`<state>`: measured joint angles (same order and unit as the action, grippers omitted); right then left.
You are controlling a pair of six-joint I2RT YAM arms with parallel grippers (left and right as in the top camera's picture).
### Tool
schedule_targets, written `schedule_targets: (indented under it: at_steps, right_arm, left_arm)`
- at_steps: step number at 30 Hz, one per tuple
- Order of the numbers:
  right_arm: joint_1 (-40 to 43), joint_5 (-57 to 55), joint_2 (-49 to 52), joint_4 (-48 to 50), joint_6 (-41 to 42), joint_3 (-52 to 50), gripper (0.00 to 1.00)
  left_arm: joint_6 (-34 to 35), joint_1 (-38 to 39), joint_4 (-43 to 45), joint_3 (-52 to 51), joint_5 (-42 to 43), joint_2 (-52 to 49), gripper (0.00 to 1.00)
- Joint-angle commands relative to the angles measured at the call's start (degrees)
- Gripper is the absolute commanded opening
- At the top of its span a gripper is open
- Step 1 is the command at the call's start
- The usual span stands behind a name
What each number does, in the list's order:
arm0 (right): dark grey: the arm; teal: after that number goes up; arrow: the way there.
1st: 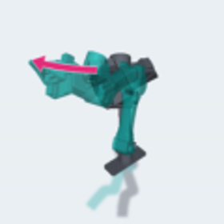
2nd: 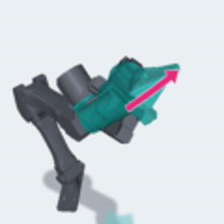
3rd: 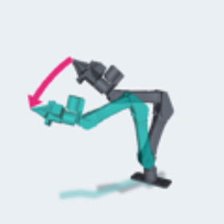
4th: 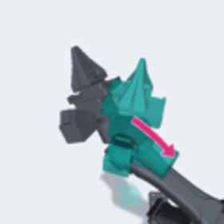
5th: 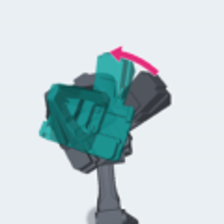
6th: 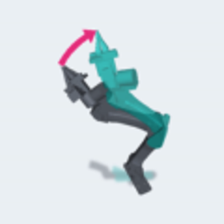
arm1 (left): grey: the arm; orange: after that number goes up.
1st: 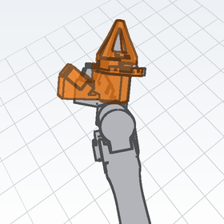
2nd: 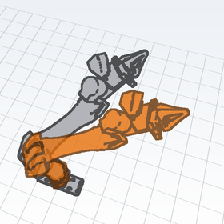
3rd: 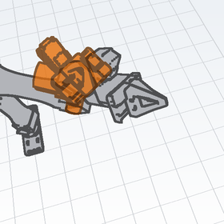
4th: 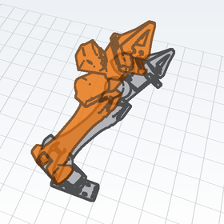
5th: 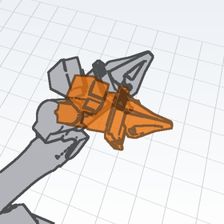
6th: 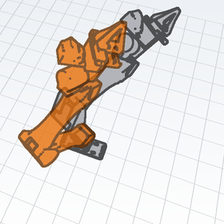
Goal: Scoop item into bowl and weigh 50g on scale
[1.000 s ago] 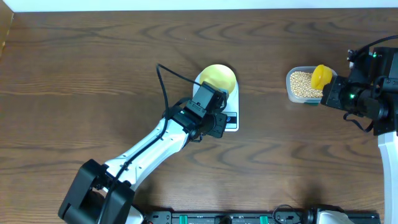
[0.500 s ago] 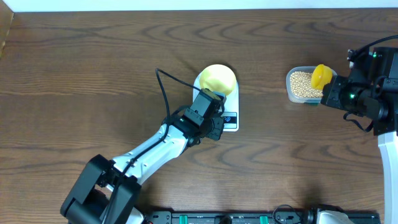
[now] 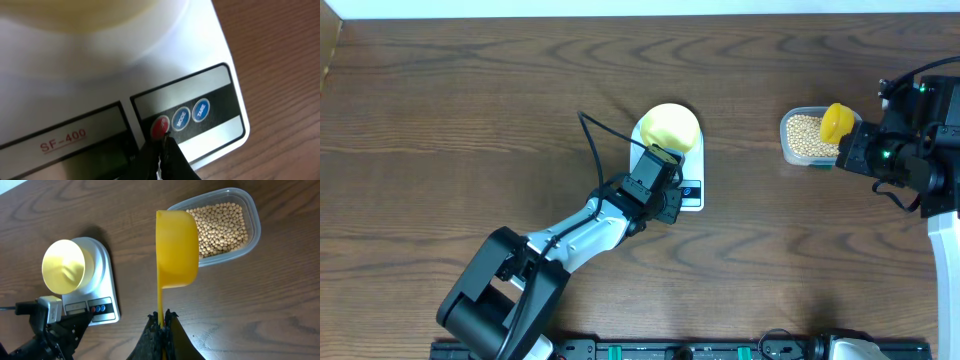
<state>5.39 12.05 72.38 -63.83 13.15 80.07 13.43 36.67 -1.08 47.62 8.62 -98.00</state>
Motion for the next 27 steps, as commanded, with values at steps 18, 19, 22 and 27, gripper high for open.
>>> schedule_targets:
  at_steps: [18,19,22,27]
  right_arm:
    - [0.31,0.52,0.39,-0.11,-0.55,1.09,0.01]
    - [0.31,0.52,0.39,-0.11,-0.55,1.09,0.01]
    - [0.31,0.52,0.39,-0.17,-0.52,1.09,0.01]
    - [0.31,0.52,0.39,-0.26,-0.52,1.09,0.01]
  left_arm:
    - [-0.74,0.07,3.72,-0.52,-1.86,-1.27,0.07]
    - [-0.74,0.07,3.74,-0.50,-1.86,-1.29,0.07]
    - [-0.74,0.07,3.76,-0.50,-1.86,-1.29,0.07]
    - [-0.74,0.07,3.80,-0.52,-2.99,-1.68,0.07]
